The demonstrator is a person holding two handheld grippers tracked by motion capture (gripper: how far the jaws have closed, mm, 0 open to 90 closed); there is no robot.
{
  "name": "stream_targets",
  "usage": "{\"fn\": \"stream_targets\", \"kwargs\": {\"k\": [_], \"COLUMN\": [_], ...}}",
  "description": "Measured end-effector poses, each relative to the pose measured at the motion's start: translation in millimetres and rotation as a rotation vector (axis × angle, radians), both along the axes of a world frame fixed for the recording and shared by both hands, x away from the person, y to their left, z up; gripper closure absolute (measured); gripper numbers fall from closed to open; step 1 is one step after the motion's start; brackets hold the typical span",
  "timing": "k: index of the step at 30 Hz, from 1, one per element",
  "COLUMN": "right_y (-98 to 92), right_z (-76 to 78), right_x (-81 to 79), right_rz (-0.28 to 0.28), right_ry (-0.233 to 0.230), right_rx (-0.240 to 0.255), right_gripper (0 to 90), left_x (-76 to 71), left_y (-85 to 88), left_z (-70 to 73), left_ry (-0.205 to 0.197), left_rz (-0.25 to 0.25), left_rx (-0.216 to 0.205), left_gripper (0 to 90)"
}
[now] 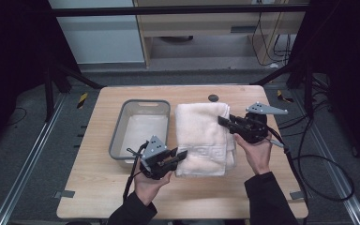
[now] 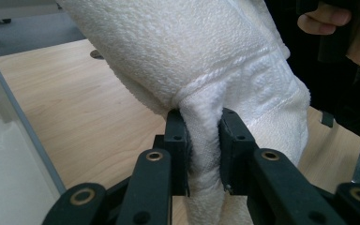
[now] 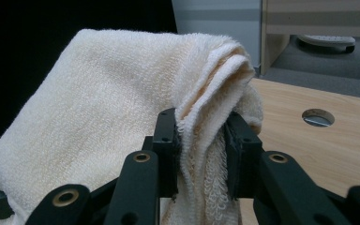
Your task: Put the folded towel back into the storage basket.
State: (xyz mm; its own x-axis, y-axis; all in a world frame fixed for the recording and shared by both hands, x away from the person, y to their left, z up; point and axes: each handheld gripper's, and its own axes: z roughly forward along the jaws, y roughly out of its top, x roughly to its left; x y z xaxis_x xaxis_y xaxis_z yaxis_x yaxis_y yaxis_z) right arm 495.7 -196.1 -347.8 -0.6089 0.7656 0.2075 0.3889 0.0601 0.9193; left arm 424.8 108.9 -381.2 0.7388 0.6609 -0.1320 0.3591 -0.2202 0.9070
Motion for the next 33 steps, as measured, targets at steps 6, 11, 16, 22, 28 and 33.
{"fn": "stream_targets", "kwargs": {"k": [6,11,16,22,28,33], "right_y": [7.7,15.9,25.1,31.8,40.8,51.9], "right_z": [7.7,14.4,21.4,27.7,33.8,39.1], "right_x": [4.0,7.3,10.6,13.4,16.7,19.6], "right_rz": [0.005,0.006,0.011,0.019,0.028,0.034], "right_ry": [-0.014,-0.024,-0.036,-0.044,-0.054,-0.062], "right_rx": [0.010,0.004,0.001,0.002,0.006,0.004], "right_gripper": [69.6,69.6,69.7,69.6,69.6,69.6], "left_x": [1.9,4.4,6.6,8.3,8.9,8.8], "left_y": [8.0,15.0,22.5,31.1,40.3,47.9], "left_z": [7.5,11.6,15.3,20.9,26.1,28.9], "left_ry": [-0.019,-0.025,-0.025,-0.033,-0.042,-0.048], "left_rz": [0.015,0.026,0.036,0.047,0.060,0.076], "left_rx": [-0.003,-0.011,-0.021,-0.037,-0.045,-0.046], "left_gripper": [75.0,74.9,74.9,74.9,75.0,75.0]}}
